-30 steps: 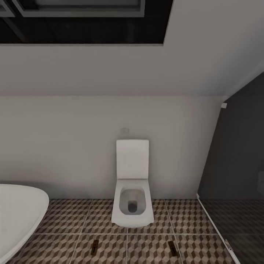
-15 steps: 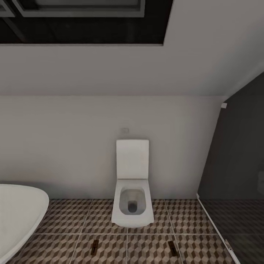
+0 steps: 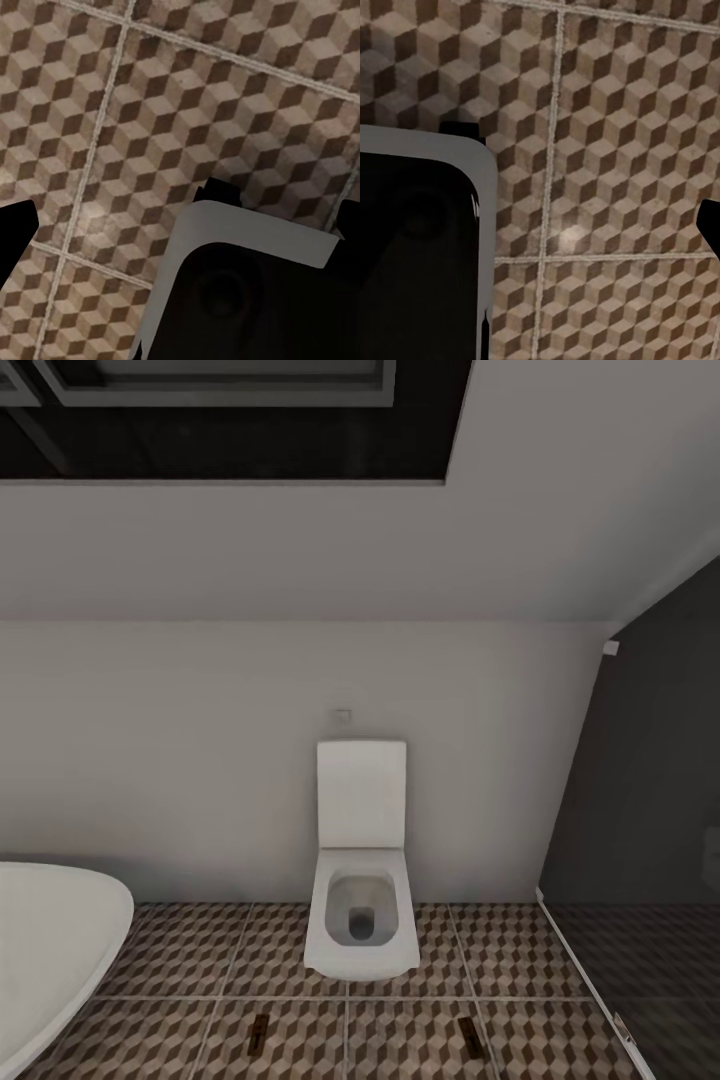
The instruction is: Take the four mousetraps from the cabinet in the bathroom and place them on the bathroom floor. Make sure all four end up on the same floor surface, and ensure that at least two of them are either under or directly next to the same bathroom sink.
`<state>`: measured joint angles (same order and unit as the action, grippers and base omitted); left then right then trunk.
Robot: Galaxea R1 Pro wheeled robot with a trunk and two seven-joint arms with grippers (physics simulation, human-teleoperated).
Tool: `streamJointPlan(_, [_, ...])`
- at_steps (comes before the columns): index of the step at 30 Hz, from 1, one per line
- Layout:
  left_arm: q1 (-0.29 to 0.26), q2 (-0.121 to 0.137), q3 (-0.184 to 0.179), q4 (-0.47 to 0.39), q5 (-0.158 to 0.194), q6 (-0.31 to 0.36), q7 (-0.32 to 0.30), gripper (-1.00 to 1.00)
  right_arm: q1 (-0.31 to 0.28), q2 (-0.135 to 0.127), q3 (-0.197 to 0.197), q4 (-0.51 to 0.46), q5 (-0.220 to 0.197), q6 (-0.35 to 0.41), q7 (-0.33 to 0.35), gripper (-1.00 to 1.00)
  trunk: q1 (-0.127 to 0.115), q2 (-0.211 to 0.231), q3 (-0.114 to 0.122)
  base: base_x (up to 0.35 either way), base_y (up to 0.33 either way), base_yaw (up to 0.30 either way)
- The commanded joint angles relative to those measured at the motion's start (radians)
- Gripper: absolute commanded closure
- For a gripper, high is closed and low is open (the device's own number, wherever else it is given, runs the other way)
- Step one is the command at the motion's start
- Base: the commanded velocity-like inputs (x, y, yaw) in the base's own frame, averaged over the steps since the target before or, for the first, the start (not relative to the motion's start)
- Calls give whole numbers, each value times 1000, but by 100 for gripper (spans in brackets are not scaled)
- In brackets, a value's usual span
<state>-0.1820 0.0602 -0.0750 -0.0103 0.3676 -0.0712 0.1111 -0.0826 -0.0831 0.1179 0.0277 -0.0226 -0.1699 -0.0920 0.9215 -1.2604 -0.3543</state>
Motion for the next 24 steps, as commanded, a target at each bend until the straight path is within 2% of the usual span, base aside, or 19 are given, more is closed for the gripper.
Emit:
streamJointPlan(1, [-1,0,-8,1,8,-2,2,-100,-1,0,8,3,-2,-5,-3,-100,0,-1,-1,0,0,0])
streamJointPlan(24, [-1,0,-9,0,8,-2,2,-100,-2,0,8,3,-3,-5,-3,-100,0,-1,-1,0,0,0])
